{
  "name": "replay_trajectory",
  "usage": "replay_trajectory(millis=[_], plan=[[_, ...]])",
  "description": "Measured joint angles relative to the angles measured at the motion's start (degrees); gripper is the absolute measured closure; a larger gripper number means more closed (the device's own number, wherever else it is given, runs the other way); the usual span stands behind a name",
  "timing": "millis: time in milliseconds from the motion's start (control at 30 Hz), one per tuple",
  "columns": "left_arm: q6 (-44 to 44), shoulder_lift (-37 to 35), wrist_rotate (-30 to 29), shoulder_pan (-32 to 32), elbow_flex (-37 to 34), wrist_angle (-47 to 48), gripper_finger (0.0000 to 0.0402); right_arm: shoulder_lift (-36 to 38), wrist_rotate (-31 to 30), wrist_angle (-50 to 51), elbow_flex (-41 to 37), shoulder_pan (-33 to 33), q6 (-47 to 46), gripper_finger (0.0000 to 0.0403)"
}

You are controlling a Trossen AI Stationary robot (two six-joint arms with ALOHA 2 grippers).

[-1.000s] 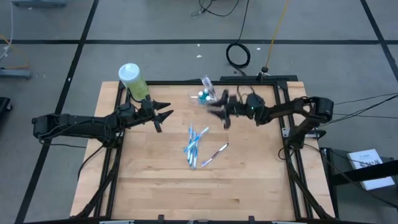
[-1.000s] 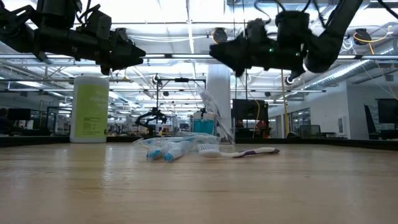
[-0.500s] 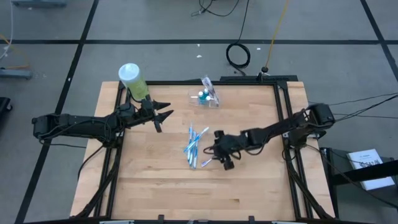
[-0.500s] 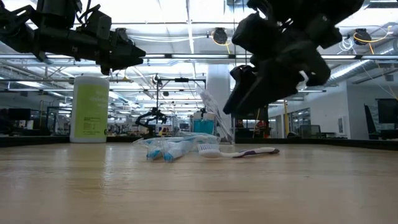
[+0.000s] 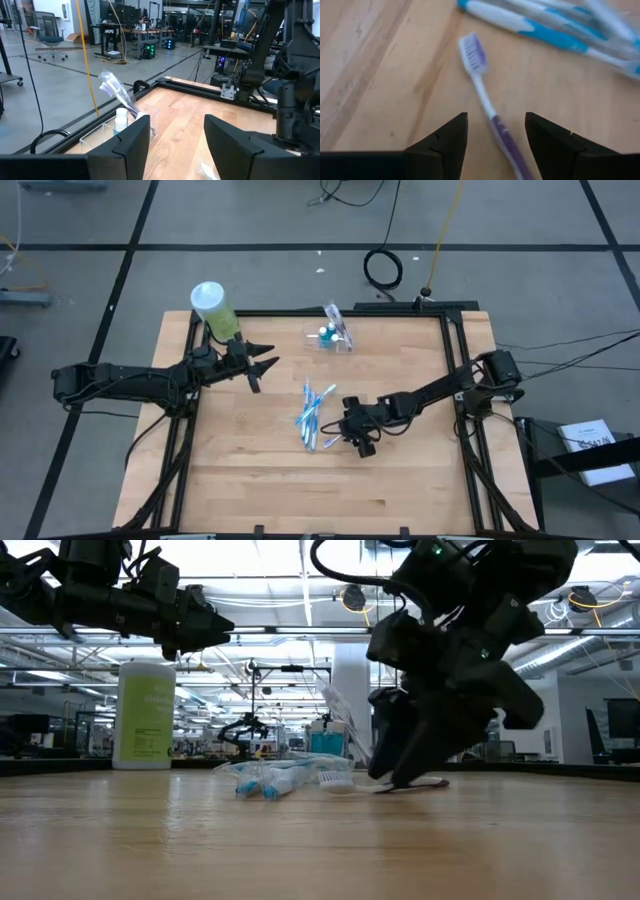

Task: Pick & Place toothbrushing station
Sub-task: Put the purple toothbrush into the transparent organizer

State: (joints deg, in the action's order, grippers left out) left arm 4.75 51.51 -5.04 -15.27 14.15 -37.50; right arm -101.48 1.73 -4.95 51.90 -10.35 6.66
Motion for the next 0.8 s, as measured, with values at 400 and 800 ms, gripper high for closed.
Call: replay_trajectory(millis=[400,800], plan=[[0.0,0.0,0.0,-0.02,0.0,0.01,0.0206,-4.79,2.49,-7.69,0.17,-0.65,-3.9,0.0227],[0.0,0.02,-0.02,0.0,0.0,0.0,0.0206,-9.47,4.49,-7.21,4.13,0.28,-2.94,0.0268]])
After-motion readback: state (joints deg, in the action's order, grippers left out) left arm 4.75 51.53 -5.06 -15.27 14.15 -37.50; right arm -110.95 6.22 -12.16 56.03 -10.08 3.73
